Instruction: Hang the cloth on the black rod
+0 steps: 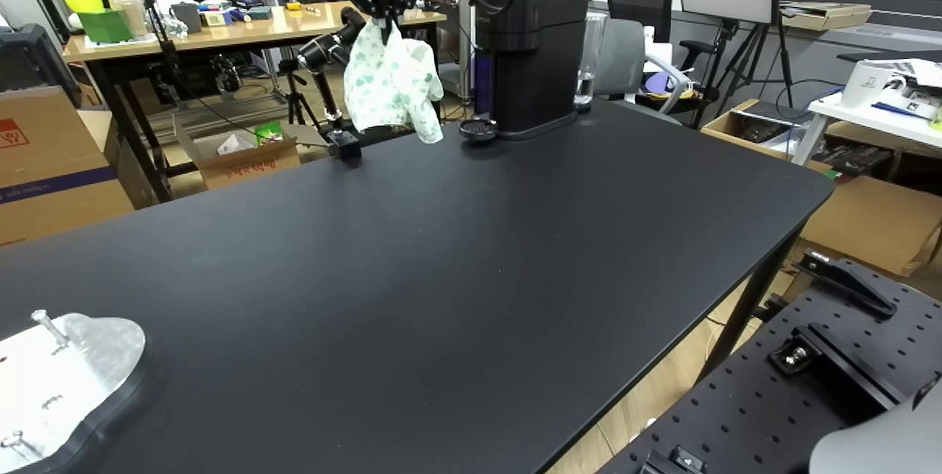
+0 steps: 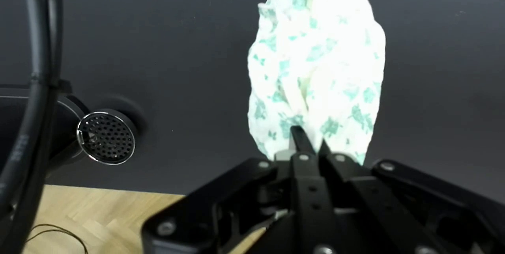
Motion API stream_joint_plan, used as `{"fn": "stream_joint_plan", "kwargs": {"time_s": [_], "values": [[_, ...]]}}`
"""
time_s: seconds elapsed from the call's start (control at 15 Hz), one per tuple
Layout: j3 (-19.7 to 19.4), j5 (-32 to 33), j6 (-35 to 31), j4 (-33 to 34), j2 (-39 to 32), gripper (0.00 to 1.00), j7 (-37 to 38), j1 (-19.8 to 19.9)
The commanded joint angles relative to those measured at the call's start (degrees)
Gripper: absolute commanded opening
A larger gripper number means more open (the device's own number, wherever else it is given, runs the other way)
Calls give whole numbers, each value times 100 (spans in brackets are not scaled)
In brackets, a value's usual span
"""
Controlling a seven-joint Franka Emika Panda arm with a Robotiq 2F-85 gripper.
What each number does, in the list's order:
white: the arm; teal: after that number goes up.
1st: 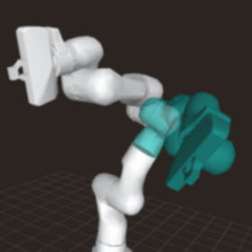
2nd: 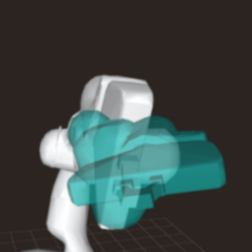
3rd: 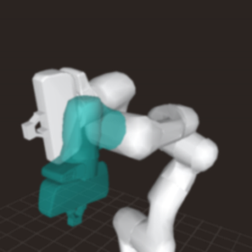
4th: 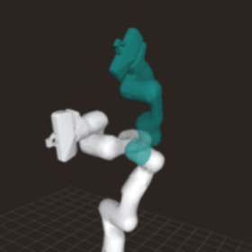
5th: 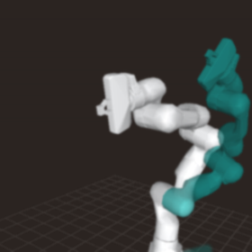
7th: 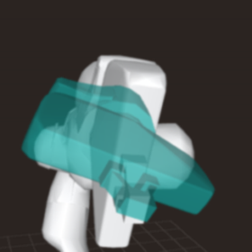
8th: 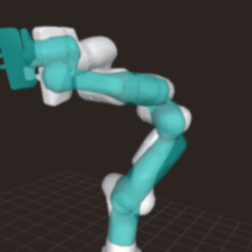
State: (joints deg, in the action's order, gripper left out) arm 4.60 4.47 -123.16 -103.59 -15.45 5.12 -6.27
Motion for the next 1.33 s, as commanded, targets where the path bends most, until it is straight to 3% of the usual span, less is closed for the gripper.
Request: {"fn": "stream_joint_plan", "kwargs": {"time_s": [0.0,0.13,0.2,0.27,0.93,1.27], "values": [[-25,40,66,393,-267,1,-145,-15],[-30,23,91,476,-361,1,-197,-10],[-29,7,122,512,-398,28,-227,-5],[-32,1,133,525,-422,29,-251,-1],[-96,59,124,536,-219,95,-201,-15],[-77,136,91,545,52,100,-168,-69]]}}
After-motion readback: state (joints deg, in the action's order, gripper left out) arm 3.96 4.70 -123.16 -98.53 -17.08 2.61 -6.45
